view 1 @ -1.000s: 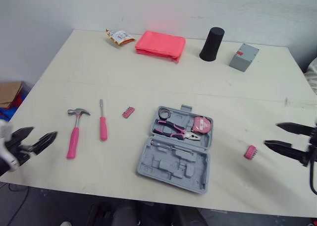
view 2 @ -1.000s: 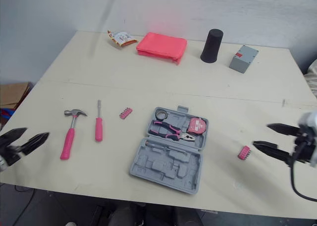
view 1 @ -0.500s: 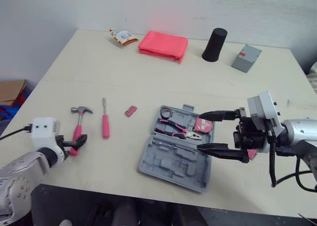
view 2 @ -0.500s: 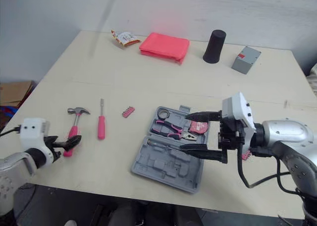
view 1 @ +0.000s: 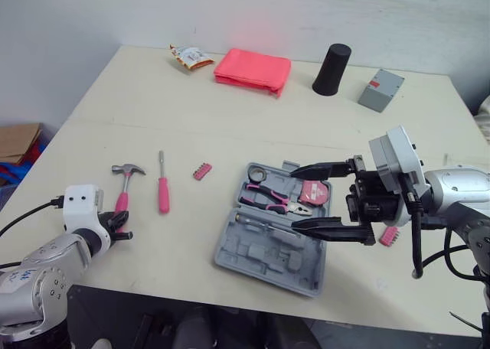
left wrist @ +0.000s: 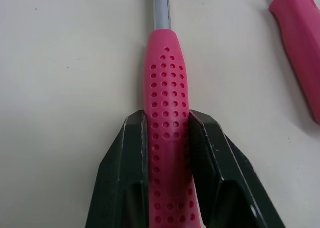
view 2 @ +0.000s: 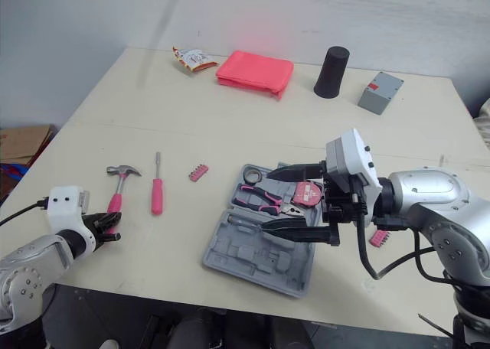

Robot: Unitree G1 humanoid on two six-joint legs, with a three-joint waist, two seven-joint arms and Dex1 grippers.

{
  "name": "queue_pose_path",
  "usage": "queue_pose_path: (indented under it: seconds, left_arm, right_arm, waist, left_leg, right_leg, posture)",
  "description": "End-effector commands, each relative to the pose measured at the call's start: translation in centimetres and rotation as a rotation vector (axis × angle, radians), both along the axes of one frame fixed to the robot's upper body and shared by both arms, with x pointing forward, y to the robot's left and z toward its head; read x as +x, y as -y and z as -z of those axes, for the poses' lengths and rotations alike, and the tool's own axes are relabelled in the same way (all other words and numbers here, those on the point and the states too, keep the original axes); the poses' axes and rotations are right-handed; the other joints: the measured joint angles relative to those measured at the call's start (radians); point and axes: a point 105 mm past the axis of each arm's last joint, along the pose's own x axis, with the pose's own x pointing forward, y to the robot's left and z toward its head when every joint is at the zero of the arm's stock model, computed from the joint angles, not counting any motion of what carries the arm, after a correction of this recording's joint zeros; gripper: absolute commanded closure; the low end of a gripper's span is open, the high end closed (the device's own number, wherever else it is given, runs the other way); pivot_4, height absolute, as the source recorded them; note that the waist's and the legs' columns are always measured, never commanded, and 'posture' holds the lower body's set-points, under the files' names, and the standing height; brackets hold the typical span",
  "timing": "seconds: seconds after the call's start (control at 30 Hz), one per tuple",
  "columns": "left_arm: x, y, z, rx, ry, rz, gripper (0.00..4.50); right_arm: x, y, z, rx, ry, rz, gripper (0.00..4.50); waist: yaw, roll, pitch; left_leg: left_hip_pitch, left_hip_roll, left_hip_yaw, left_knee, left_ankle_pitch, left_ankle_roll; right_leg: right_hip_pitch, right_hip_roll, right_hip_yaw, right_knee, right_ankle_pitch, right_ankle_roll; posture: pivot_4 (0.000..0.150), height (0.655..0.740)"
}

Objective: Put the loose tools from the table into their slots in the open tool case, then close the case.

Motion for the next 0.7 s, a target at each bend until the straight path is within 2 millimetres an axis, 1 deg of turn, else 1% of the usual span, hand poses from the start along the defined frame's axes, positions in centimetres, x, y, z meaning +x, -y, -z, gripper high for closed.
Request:
queue_pose_path:
  seconds: [0.03, 0.07, 0.1, 0.17, 0.2, 0.23, 0.27, 0.3, 0.33, 0.37, 0.4, 0.43, 0.47, 0.53, 0.6, 0.7]
  left_arm:
    - [1.0, -0.3, -3.7, 0.082, 0.129, 0.102, 4.02]
    - [1.3, -0.2, -4.7, 0.100, 0.157, 0.140, 4.02]
    - [1.7, 0.4, -6.5, 0.141, 0.196, 0.226, 4.02]
    - [2.2, 2.0, -9.3, 0.215, 0.241, 0.414, 4.02]
    - [2.3, 3.0, -10.2, 0.241, 0.246, 0.512, 4.02]
    - [2.4, 3.6, -10.7, 0.253, 0.244, 0.569, 4.02]
    - [2.4, 5.2, -11.2, 0.280, 0.241, 0.695, 4.02]
    - [2.4, 6.2, -11.5, 0.298, 0.234, 0.779, 4.02]
    - [2.3, 8.1, -11.6, 0.318, 0.225, 0.912, 4.02]
    - [2.2, 9.5, -11.6, 0.328, 0.214, 1.011, 4.02]
    - [2.2, 10.3, -11.6, 0.333, 0.206, 1.066, 4.02]
    - [2.1, 12.1, -11.5, 0.326, 0.195, 1.175, 4.02]
    - [2.0, 13.3, -11.5, 0.322, 0.186, 1.243, 4.02]
    - [1.3, 16.3, -10.7, 0.296, 0.131, 1.434, 4.02]
    - [1.2, 18.3, -9.6, 0.304, 0.084, 1.545, 4.02]
    - [1.6, 20.2, -7.8, 0.360, 0.026, 1.619, 4.02]
  right_arm:
    - [0.0, 0.3, -0.6, 0.009, 0.019, 0.002, 0.00]
    - [0.0, 0.4, -0.6, 0.007, 0.017, 0.006, 0.00]
    - [0.1, 0.8, -0.5, -0.007, 0.011, 0.022, 0.00]
    - [0.3, 1.7, 0.1, -0.050, -0.004, 0.057, 0.00]
    - [0.3, 2.3, 0.5, -0.076, -0.014, 0.073, 0.00]
    - [0.3, 2.6, 0.7, -0.092, -0.020, 0.081, 0.00]
    - [0.3, 3.3, 1.0, -0.116, -0.034, 0.103, 0.00]
    - [0.3, 3.8, 1.3, -0.132, -0.043, 0.117, 0.00]
    - [0.2, 4.5, 1.7, -0.154, -0.059, 0.144, 0.00]
    - [0.1, 5.2, 2.0, -0.171, -0.073, 0.165, 0.00]
    - [0.0, 5.5, 2.2, -0.180, -0.081, 0.176, 0.00]
    - [-0.1, 6.2, 2.7, -0.198, -0.099, 0.205, 0.00]
    - [-0.3, 6.5, 3.0, -0.209, -0.109, 0.223, 0.00]
    - [-1.1, 7.4, 4.3, -0.257, -0.139, 0.261, 0.00]
    - [-1.8, 7.8, 4.9, -0.266, -0.168, 0.286, 0.00]
    - [-2.6, 8.0, 5.4, -0.269, -0.189, 0.312, 0.00]
  waist:
    - [-0.002, -0.002, 0.001]
    - [-0.002, -0.003, 0.002]
    - [-0.002, -0.004, 0.002]
    - [0.002, -0.007, 0.005]
    - [0.005, -0.007, 0.005]
    - [0.010, -0.006, 0.005]
    - [0.012, -0.004, 0.006]
    - [0.013, -0.003, 0.007]
    - [0.016, -0.002, 0.007]
    - [0.023, 0.000, 0.008]
    - [0.025, 0.001, 0.009]
    - [0.024, 0.002, 0.010]
    - [0.025, 0.002, 0.010]
    - [0.026, 0.002, 0.010]
    - [0.026, 0.002, 0.010]
    - [0.015, 0.003, 0.010]
  left_leg:
    - [0.000, 0.000, 0.000, 0.000, 0.000, 0.000]
    - [0.000, 0.000, 0.000, 0.000, 0.000, 0.000]
    - [-0.001, 0.000, 0.000, -0.001, 0.001, -0.001]
    - [-0.001, 0.000, 0.000, -0.001, 0.001, -0.001]
    - [-0.002, 0.000, -0.001, -0.002, 0.001, -0.001]
    - [-0.002, 0.000, -0.001, -0.002, 0.001, -0.001]
    - [-0.002, 0.000, 0.000, -0.002, 0.000, -0.001]
    - [-0.002, -0.001, 0.001, -0.003, -0.001, 0.000]
    - [-0.002, -0.001, 0.002, -0.003, -0.001, 0.000]
    - [-0.002, -0.001, 0.002, -0.004, -0.001, 0.000]
    - [-0.003, -0.001, 0.002, -0.004, -0.001, 0.000]
    - [-0.004, -0.001, 0.002, -0.004, -0.001, 0.000]
    - [-0.005, -0.001, 0.002, -0.004, -0.001, 0.000]
    - [-0.013, 0.001, 0.002, -0.002, -0.001, 0.000]
    - [-0.019, 0.000, 0.002, 0.000, 0.000, 0.000]
    - [-0.018, 0.000, 0.005, 0.002, 0.000, 0.000]
  right_leg:
    - [0.000, 0.000, 0.000, 0.000, 0.000, 0.000]
    - [-0.001, 0.000, 0.000, 0.001, 0.000, -0.001]
    - [-0.002, 0.000, 0.000, 0.001, 0.000, -0.001]
    - [-0.002, 0.000, -0.001, 0.000, 0.000, -0.002]
    - [-0.002, -0.001, -0.002, 0.000, 0.000, -0.002]
    - [-0.002, -0.002, -0.003, -0.001, 0.000, -0.002]
    - [-0.001, -0.003, -0.003, -0.003, 0.000, -0.002]
    - [-0.001, -0.004, -0.003, -0.005, 0.000, -0.002]
    - [-0.001, -0.004, -0.003, -0.006, 0.000, -0.002]
    - [-0.001, -0.003, -0.002, -0.007, 0.000, -0.002]
    - [-0.001, -0.003, -0.002, -0.008, 0.000, -0.002]
    - [-0.001, -0.002, -0.002, -0.010, 0.000, -0.002]
    - [-0.003, -0.001, -0.001, -0.010, 0.000, -0.002]
    - [-0.009, 0.001, -0.001, -0.009, 0.000, -0.002]
    - [-0.017, 0.002, 0.000, -0.004, -0.001, -0.001]
    - [-0.019, 0.003, 0.004, 0.001, -0.002, 0.001]
  posture:
    - [0.150, 0.7348]
    - [0.150, 0.7348]
    - [0.150, 0.7348]
    - [0.150, 0.7348]
    - [0.150, 0.7348]
    - [0.150, 0.7348]
    - [0.150, 0.7348]
    - [0.150, 0.7348]
    - [0.150, 0.7348]
    - [0.150, 0.7348]
    - [0.150, 0.7348]
    - [0.150, 0.7348]
    - [0.150, 0.7348]
    - [0.150, 0.7348]
    - [0.150, 0.7348]
    - [0.150, 0.7348]
